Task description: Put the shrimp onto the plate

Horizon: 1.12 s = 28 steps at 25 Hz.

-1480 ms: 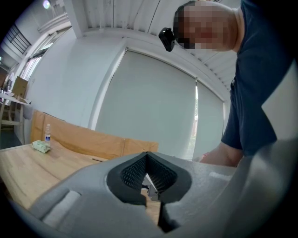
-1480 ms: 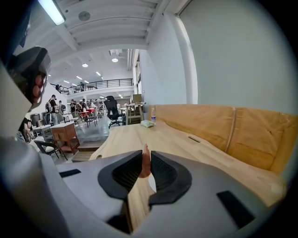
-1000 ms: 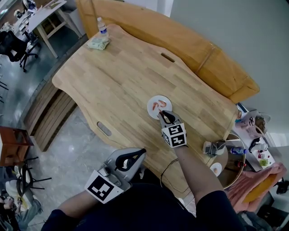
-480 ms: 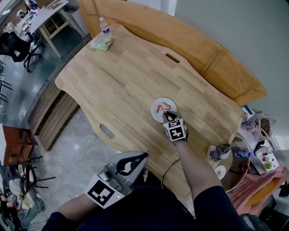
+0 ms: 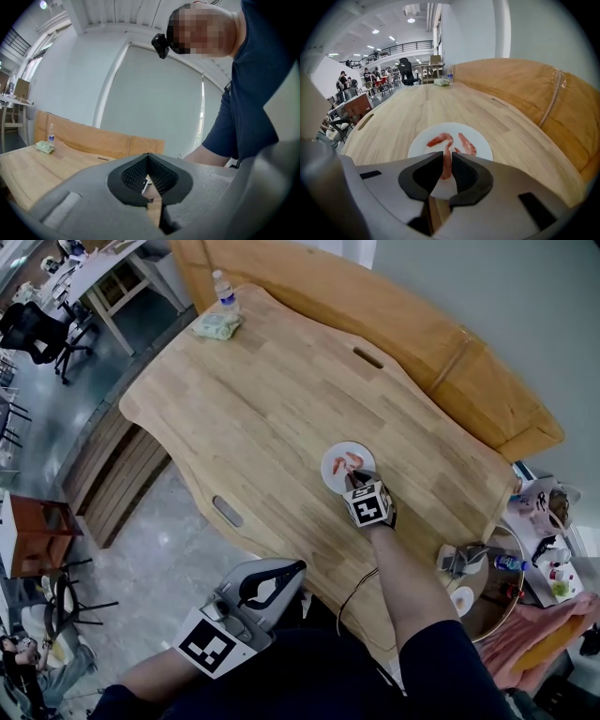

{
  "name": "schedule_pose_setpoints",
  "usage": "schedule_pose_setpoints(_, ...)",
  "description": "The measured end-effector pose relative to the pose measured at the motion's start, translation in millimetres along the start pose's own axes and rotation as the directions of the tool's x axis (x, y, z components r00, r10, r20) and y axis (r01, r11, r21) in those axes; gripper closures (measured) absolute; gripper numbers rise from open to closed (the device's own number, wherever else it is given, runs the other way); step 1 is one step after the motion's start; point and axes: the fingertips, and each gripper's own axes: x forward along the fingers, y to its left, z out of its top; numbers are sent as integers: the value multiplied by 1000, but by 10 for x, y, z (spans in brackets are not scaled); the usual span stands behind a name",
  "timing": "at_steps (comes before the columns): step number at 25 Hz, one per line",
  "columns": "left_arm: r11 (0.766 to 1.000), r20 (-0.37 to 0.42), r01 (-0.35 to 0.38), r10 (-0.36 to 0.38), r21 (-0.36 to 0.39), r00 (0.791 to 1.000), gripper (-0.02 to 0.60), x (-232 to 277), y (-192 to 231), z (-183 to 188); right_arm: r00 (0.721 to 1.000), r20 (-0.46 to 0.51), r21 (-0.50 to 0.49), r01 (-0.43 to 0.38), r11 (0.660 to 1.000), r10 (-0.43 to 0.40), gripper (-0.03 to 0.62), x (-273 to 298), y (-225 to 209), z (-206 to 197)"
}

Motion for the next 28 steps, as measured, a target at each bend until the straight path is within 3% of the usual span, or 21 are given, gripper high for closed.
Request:
schedule_pose_setpoints(13, 1000, 10, -9, 9, -2, 1000, 578, -1, 2, 14, 1000, -10, -6, -3, 1000, 2, 523, 45, -26, 0)
schedule_pose_setpoints(20, 1000, 25, -1, 1, 1, 1000, 578, -13, -54, 33, 995, 99, 10, -8, 1000, 7, 499, -183, 3, 184)
schedule_pose_setpoints(28, 1000, 67, 27, -27, 4, 997, 578, -27, -159, 91, 968, 249, 19, -27, 999, 22, 499, -974, 286, 316)
